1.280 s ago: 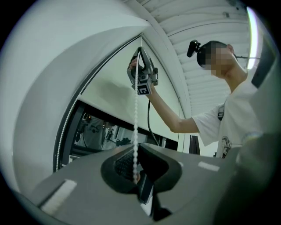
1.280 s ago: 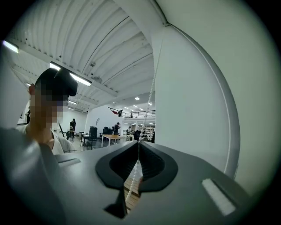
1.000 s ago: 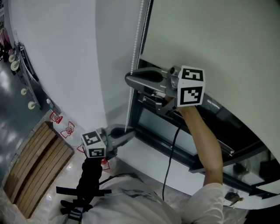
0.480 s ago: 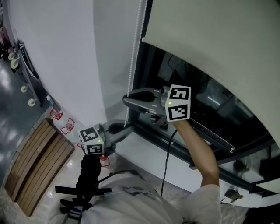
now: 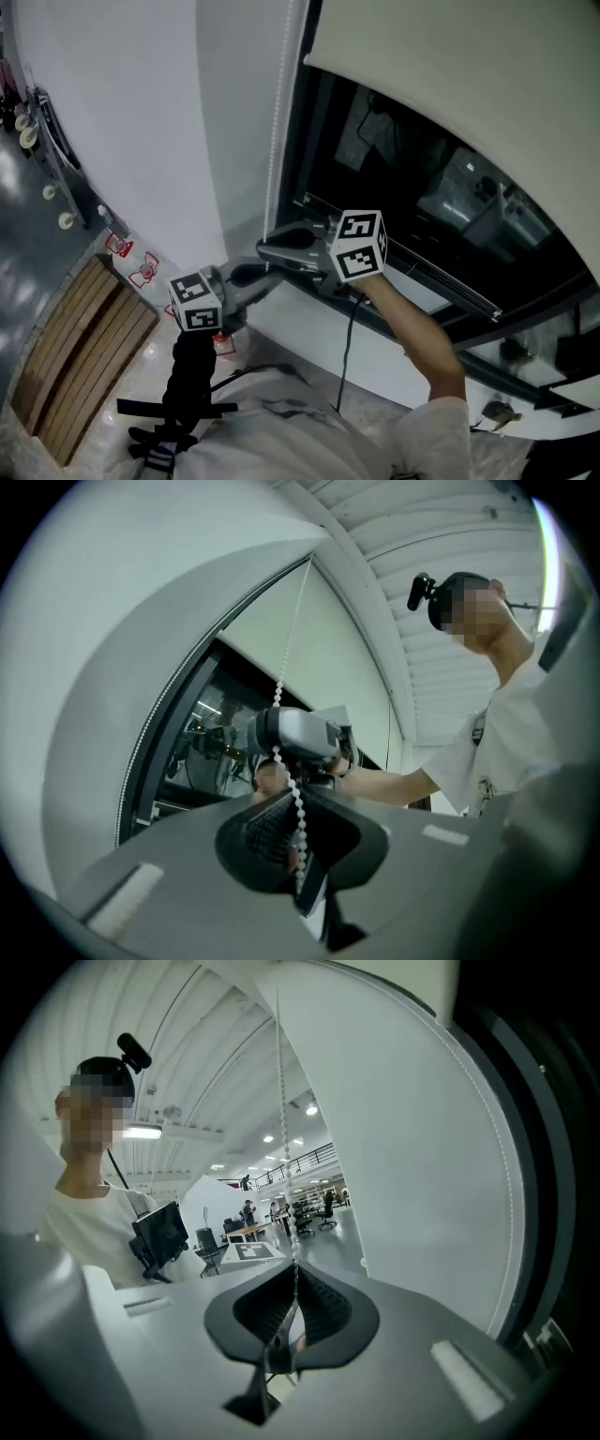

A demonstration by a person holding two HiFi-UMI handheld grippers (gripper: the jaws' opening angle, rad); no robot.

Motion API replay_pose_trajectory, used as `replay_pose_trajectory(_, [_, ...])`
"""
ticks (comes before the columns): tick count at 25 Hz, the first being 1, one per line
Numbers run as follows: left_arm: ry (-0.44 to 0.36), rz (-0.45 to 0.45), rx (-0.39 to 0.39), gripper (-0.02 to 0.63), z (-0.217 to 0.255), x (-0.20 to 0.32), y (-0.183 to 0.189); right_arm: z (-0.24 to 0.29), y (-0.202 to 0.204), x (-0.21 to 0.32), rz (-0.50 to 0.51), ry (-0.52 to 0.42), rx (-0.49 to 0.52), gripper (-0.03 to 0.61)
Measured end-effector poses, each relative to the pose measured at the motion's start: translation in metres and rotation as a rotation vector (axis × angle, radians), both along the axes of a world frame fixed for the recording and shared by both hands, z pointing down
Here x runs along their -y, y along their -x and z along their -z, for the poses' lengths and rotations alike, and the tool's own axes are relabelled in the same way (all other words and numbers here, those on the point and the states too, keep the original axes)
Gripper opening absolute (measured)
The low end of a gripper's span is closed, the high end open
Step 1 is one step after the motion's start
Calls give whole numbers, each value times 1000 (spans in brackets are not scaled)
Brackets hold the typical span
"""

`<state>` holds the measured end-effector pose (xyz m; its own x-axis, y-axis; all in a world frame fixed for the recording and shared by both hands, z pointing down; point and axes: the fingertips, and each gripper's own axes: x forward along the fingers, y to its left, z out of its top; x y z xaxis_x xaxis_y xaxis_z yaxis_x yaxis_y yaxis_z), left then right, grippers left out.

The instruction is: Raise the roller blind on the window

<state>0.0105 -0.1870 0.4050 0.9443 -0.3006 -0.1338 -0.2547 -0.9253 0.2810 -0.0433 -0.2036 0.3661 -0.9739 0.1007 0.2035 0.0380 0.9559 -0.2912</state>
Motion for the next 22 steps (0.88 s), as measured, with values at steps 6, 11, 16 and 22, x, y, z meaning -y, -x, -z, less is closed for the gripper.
replay_pose_trajectory(6, [-19,-13,-28,-2,10,-13,-1,15,-2,-22,33,-121,69,30])
replay_pose_trajectory(11, [-24,-18,-26,-2,11,-13,0,45,-5,-10,21,-120,157,133])
replay_pose_trajectory(16, [-29,-22,-27,-2,12,-15,2,100,-3,-2,29,-205,213,155])
replay_pose_trajectory(22, [-33,-32,-28,-2,14,-14,1,180,0,21,8,-286,304,160])
